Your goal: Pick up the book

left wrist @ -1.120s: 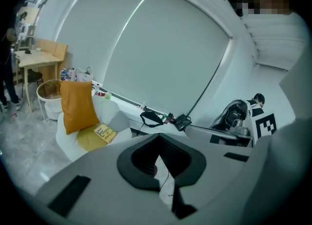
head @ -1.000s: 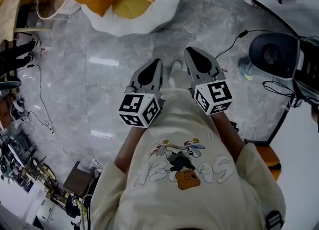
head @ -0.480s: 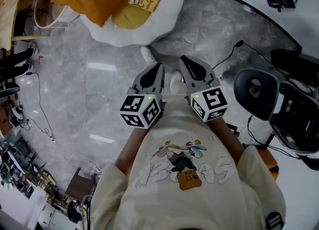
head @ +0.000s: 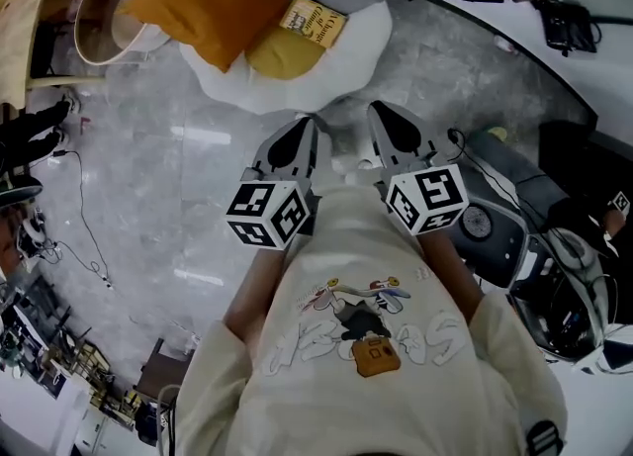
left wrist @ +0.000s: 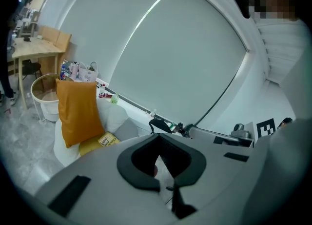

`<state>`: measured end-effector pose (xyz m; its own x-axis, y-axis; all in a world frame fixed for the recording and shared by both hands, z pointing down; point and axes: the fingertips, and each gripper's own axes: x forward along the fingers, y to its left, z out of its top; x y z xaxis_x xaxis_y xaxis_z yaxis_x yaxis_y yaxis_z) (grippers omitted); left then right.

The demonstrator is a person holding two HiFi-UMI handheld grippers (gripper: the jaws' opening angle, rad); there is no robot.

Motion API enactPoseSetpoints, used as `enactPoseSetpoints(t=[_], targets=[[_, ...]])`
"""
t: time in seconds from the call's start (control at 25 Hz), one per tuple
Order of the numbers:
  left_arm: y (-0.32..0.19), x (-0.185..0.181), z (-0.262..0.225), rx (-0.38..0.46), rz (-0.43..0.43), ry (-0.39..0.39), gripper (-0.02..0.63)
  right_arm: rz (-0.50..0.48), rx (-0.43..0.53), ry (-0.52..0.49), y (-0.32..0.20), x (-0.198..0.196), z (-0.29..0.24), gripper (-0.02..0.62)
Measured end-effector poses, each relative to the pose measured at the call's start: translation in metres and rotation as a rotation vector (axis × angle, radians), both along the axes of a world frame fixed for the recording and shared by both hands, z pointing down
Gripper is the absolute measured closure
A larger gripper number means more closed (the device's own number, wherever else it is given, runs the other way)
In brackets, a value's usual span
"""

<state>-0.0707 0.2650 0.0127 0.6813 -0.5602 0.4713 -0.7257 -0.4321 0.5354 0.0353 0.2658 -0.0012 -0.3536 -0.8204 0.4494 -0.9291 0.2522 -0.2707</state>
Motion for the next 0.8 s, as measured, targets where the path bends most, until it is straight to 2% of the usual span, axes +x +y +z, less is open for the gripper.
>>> enactPoseSetpoints(t=[0.2, 0.4, 0.56, 0.8], targets=[[-0.049, -0.016, 0.003, 0.005, 0.01, 0.033, 0.603, -0.021, 0.044, 0.013, -0.048, -0.024, -0.008, 0.565], [-0.082, -0.019, 0.008, -0.012, 0.011, 0.061, 0.603, -0.043, 0.025, 0.035, -0.075, -0.035, -0.004, 0.565], [-0.099, -0.013, 0.006, -0.038, 0.006, 0.072, 0.603, -0.054, 0.014, 0.055, -0.098, -0.028, -0.005, 0.565], [-0.121, 0.013, 0.022, -0.077, -0.004, 0.03, 0.603, -0.105, 0.001, 0.08, -0.13, 0.001, 0.013, 0.565]])
